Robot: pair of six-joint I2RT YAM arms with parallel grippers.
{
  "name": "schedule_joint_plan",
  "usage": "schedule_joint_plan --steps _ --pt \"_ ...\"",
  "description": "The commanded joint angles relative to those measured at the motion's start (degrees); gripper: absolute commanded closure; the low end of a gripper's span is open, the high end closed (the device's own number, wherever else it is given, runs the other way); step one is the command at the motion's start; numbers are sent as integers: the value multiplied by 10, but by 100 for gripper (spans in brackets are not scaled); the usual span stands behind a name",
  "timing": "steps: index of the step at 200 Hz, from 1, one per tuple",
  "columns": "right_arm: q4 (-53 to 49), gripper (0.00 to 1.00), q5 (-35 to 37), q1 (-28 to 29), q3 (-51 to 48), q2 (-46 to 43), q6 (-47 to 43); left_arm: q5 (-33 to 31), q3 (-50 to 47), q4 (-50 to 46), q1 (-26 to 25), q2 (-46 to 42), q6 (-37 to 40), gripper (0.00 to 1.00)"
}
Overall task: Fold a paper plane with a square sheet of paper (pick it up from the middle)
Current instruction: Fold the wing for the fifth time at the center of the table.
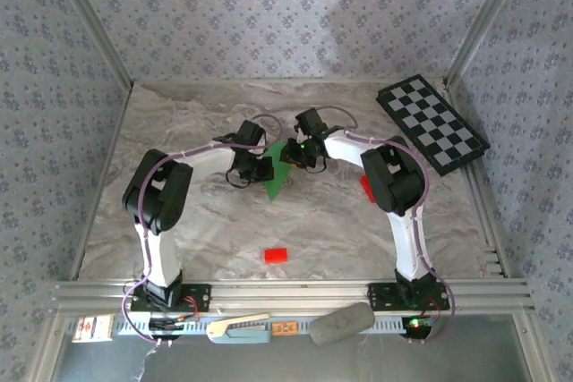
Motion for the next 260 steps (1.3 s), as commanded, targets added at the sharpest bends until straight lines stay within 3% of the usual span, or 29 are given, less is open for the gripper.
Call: schedule_joint_plan --steps 1,34,92,129,227,260 --pt "-46 75 42 7 -27 -6 47 16 -15 7 2 -47 -42 84" --pt "-43 75 93 16 -68 -43 132 20 -64 43 0 -103 -152 78" --pt "-19 71 173 47 -124 -90 268 77 -178 228 -22 -155 -323 76" --pt "-19 71 179 49 -136 -101 305 95 -181 239 -24 -129 -331 78" --pt "9 71 170 46 -201 -146 370 36 -189 243 -24 -65 -339 90" --pt "10 60 162 36 -198 -167 324 36 -170 198 -20 -50 -324 91"
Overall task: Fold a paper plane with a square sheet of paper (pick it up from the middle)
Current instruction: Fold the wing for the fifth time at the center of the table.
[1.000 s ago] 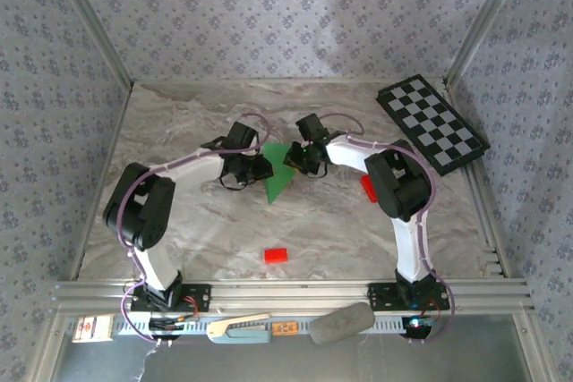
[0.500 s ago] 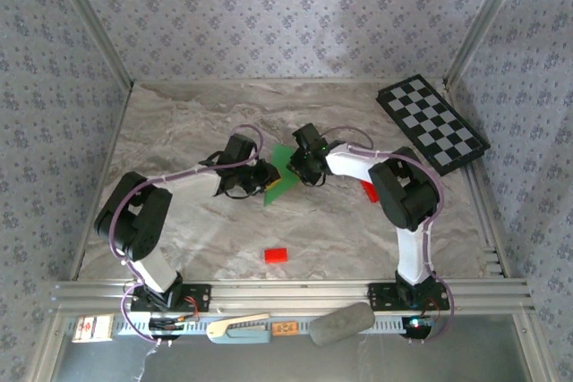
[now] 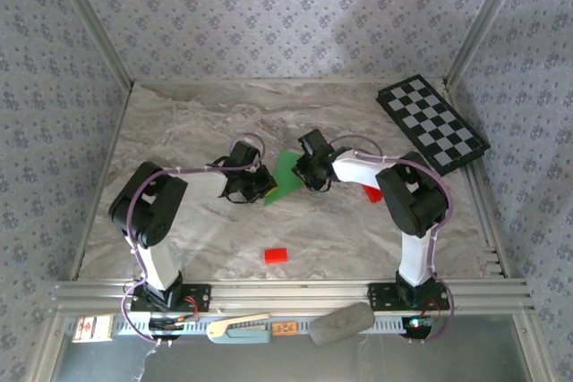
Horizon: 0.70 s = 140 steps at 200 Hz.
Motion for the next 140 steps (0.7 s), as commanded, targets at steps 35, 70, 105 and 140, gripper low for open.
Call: schedule_joint_plan --steps 35,70,105,140 --pt "34 50 -1 -33 -70 -100 -124 18 34 -80 17 33 33 92" --pt "68 46 -79 -63 -125 -128 -156 61 55 -113 34 49 74 93" --pt "72 48 -134 -62 -121 -108 -159 81 75 -150 44 64 122 93" --pt "54 51 -138 -55 -103 -81 -129 88 76 -148 47 71 125 93"
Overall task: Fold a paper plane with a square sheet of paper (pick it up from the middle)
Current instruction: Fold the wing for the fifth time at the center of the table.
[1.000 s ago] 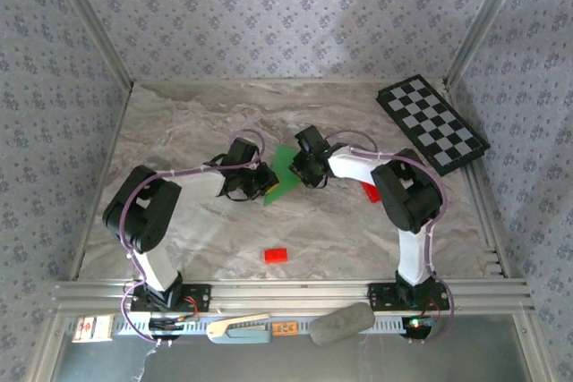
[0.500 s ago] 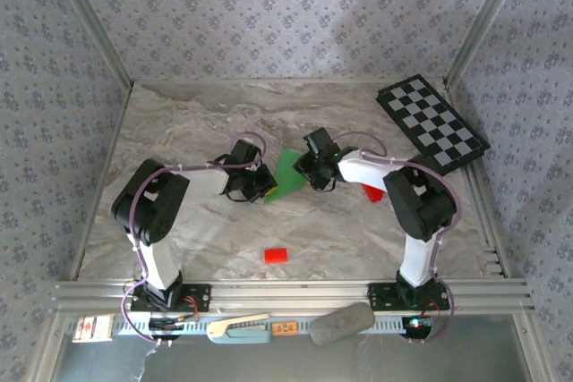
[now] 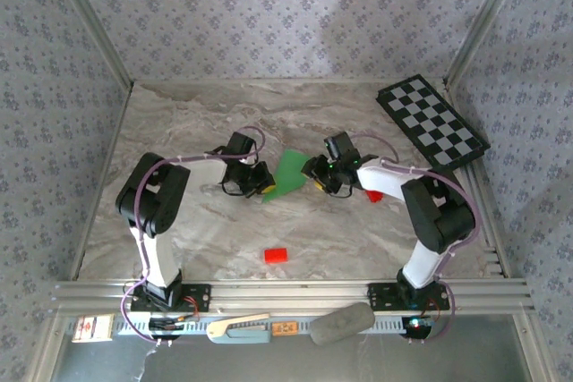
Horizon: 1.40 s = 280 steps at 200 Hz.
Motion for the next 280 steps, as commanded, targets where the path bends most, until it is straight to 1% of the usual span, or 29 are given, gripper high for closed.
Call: schedule_joint_plan --steps 1,18,57,96,169,218,280 --pt "-12 51 -21 6 17 21 13 -3 2 -49 4 22 23 93" --pt "-8 54 -21 10 16 30 31 -4 0 -48 4 22 22 93" --pt "61 60 -24 16 -11 32 75 -5 -1 -46 5 23 19 93" --pt "68 64 -31 20 -7 45 95 -6 -1 -46 5 21 18 93" --pt "61 67 -42 29 0 64 118 -8 -3 -44 5 19 15 93" --pt "22 65 7 30 -13 16 105 -16 -3 -47 5 18 13 93" --pt "59 65 -32 34 -13 45 121 -16 -4 -47 5 16 15 93"
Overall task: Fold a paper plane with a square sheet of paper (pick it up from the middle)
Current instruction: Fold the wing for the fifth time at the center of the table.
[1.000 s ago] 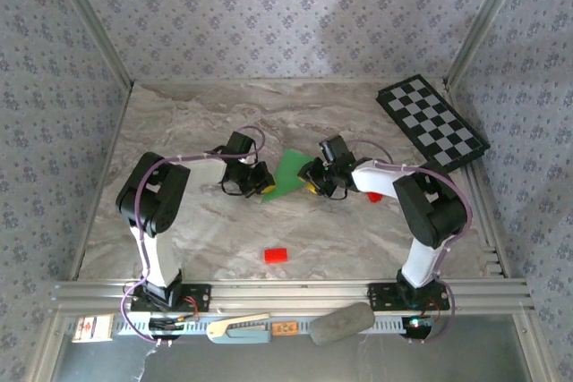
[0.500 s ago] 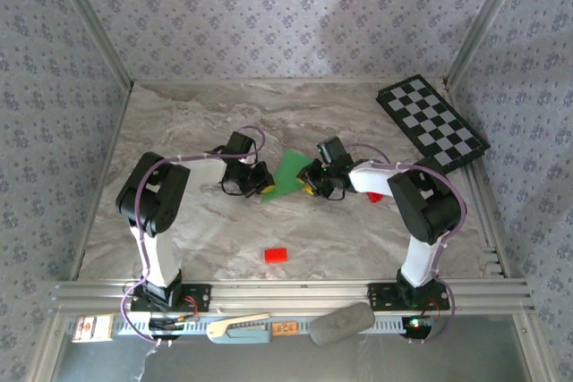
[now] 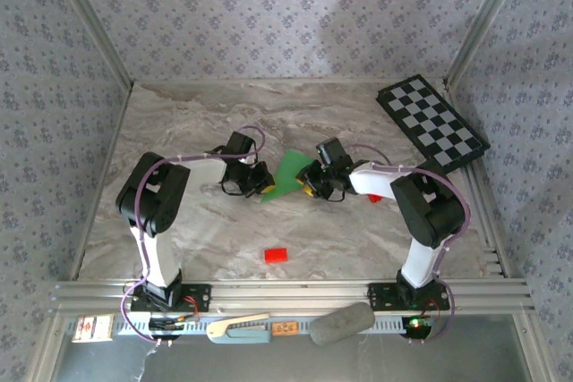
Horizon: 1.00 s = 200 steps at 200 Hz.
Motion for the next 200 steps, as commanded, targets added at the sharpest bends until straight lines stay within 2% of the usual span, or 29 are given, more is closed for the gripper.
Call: schedule_joint_plan --steps 1,65,110,172,200 --pt "6 65 -16 5 -2 16 14 -22 -6 -43 2 13 5 93" --pt "38 67 -23 5 0 27 16 -19 -10 -40 2 8 4 92" --pt "121 74 -26 4 -25 27 21 -19 -11 -39 3 7 5 92" --pt "145 75 -25 -8 -42 40 42 -22 -11 -42 5 5 10 92" --pt "158 79 -32 -16 -42 47 42 -22 -11 -43 7 2 15 92"
